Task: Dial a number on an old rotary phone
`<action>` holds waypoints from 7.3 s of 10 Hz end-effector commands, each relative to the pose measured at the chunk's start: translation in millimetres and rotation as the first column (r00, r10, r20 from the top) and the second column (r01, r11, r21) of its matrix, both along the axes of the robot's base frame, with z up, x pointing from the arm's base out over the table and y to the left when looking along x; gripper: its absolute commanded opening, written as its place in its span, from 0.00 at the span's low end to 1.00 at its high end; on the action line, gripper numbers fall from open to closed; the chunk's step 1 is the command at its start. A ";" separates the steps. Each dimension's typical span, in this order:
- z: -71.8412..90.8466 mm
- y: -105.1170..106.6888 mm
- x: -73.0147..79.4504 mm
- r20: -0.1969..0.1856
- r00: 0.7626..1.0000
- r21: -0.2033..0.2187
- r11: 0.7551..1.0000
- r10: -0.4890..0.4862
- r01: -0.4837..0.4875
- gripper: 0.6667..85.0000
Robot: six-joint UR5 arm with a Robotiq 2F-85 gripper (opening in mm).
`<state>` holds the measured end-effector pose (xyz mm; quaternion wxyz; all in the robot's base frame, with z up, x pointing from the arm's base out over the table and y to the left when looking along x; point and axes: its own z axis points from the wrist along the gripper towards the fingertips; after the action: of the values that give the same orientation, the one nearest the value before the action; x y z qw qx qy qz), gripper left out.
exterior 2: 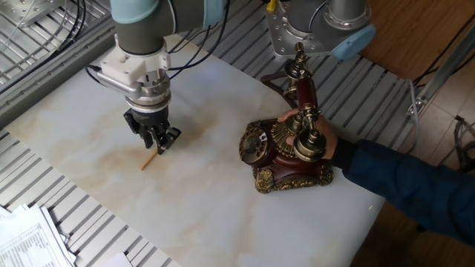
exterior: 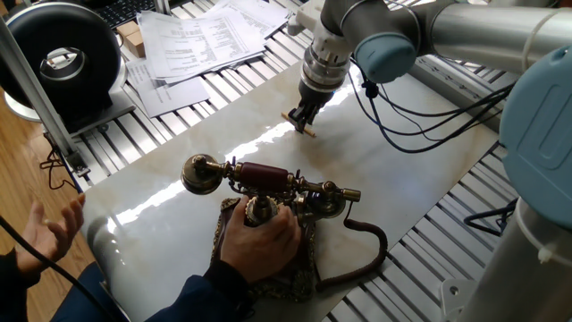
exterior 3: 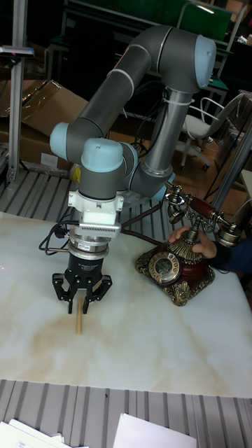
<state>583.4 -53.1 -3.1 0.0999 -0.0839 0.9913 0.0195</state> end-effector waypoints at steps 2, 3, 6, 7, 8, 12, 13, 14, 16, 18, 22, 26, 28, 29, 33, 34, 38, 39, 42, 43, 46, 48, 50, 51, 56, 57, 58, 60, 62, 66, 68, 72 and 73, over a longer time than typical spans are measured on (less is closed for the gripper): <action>14.8 -6.7 -1.3 0.003 1.000 0.003 1.000 -0.003 0.003 0.41; 12.5 -5.1 3.1 0.010 1.000 0.013 1.000 -0.004 0.004 0.41; 8.1 1.2 10.6 0.030 0.999 0.010 1.000 -0.012 0.012 0.40; 9.3 2.7 11.1 0.033 0.999 0.013 1.000 -0.013 0.012 0.40; 10.3 2.9 11.1 0.034 0.999 0.014 1.000 -0.016 0.015 0.40; 9.1 2.5 12.0 0.037 0.999 0.013 1.000 -0.017 0.017 0.38; 8.1 2.3 13.3 0.040 0.999 0.012 1.000 -0.016 0.015 0.38; 7.5 1.8 13.5 0.040 0.999 0.011 1.000 -0.016 0.015 0.38; 6.2 0.7 13.7 0.041 0.999 0.008 1.000 -0.016 0.015 0.36; 5.4 0.5 14.5 0.044 0.999 0.008 1.000 -0.016 0.016 0.36; 5.3 -0.1 11.9 0.039 0.999 0.005 1.000 -0.017 0.017 0.36; 4.2 0.7 10.1 0.037 0.999 0.003 1.000 -0.021 0.021 0.34; 3.2 0.2 9.8 0.037 0.999 -0.002 0.999 -0.033 0.033 0.26; 3.3 0.4 9.8 0.037 0.999 -0.002 0.999 -0.035 0.035 0.25; 11.6 -8.1 5.5 0.016 0.999 -0.027 0.999 -0.045 0.046 0.01; 15.8 -5.3 5.6 0.009 1.000 -0.033 0.999 -0.029 0.029 0.01; 62.2 -37.8 46.1 0.030 0.920 -0.327 0.874 0.391 -0.360 0.01; 67.7 -32.0 47.0 0.023 0.914 -0.327 0.867 0.404 -0.376 0.01; 72.7 -6.6 38.8 0.010 0.850 -0.216 0.831 0.526 -0.512 0.01; 71.8 -0.7 28.2 -0.012 0.835 -0.173 0.821 0.551 -0.544 0.01; 70.1 -8.1 10.4 -0.092 0.778 -0.161 0.762 0.621 -0.627 0.01; 72.3 -15.0 5.8 -0.145 0.691 -0.181 0.667 0.708 -0.722 0.01; 82.5 -11.4 11.4 -0.169 0.617 -0.209 0.584 0.768 -0.784 0.01; 84.5 -2.6 11.2 -0.160 0.615 -0.192 0.587 0.772 -0.786 0.01; 90.0 39.1 -3.0 -0.150 0.404 -0.078 0.396 0.903 -0.915 0.01; 89.5 40.4 -0.6 -0.144 0.346 -0.085 0.337 0.927 -0.938 0.01; 90.4 34.4 6.4 -0.166 0.289 -0.119 0.272 0.943 -0.955 0.01; 93.9 27.4 22.9 -0.210 0.204 -0.190 0.164 0.956 -0.968 0.01; 96.0 31.0 11.4 -0.207 0.182 -0.151 0.153 0.961 -0.977 0.01; 112.5 32.4 -12.0 -0.268 0.133 -0.091 0.112 0.954 -0.990 0.01; 122.4 31.9 -15.6 -0.278 0.113 -0.087 0.092 0.954 -0.992 0.01; 143.2 17.2 -12.7 -0.371 -0.043 -0.087 -0.081 0.928 -0.993 0.01; 145.9 16.4 -10.3 -0.363 -0.067 -0.087 -0.105 0.929 -0.991 0.01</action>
<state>571.5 -32.7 130.6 -0.0464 -0.7661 0.6379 -0.0636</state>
